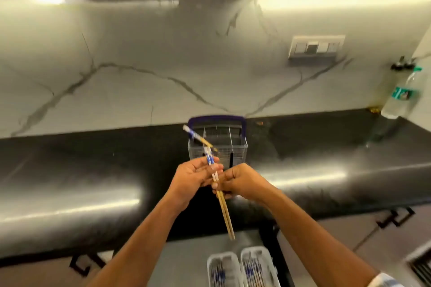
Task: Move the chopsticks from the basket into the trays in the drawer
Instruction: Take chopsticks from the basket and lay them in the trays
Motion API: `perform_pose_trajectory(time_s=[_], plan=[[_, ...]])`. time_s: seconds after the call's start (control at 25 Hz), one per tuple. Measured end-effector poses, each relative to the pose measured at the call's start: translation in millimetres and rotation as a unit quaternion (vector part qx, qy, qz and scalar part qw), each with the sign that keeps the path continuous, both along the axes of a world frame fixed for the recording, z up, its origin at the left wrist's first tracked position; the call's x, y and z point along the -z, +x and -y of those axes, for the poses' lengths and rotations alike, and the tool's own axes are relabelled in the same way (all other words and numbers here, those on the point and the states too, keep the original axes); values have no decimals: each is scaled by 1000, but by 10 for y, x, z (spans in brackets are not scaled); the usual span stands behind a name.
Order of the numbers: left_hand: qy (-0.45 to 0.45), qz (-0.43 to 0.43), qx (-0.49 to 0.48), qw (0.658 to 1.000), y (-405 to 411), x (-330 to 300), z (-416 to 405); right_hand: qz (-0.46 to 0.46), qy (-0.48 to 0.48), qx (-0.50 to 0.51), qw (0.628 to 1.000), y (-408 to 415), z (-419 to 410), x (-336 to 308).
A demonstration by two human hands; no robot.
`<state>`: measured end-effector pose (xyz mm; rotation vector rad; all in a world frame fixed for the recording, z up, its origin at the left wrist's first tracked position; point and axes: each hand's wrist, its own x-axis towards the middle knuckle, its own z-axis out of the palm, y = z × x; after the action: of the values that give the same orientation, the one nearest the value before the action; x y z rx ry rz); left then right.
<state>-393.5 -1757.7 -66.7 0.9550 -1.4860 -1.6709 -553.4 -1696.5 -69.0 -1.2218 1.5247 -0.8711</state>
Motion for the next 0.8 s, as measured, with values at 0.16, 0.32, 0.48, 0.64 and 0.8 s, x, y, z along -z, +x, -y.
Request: perform_pose_trajectory(time_s=[0.16, 0.32, 0.48, 0.64, 0.8], plan=[[120, -6, -46, 992, 127, 686, -173, -13, 103, 43, 994, 245, -609, 819], [201, 44, -38, 978, 206, 1411, -571, -6, 193, 66, 979, 502, -1137, 1522], [271, 89, -5, 958, 280, 1927, -860, -90, 243, 71, 963, 647, -1435, 2053], [262, 158, -5, 952, 330, 2162, -790, -188, 260, 52, 946, 723, -1556, 2237], [305, 133, -78, 940, 462, 2270, -593, -291, 298, 68, 907, 845, -1571, 2326]])
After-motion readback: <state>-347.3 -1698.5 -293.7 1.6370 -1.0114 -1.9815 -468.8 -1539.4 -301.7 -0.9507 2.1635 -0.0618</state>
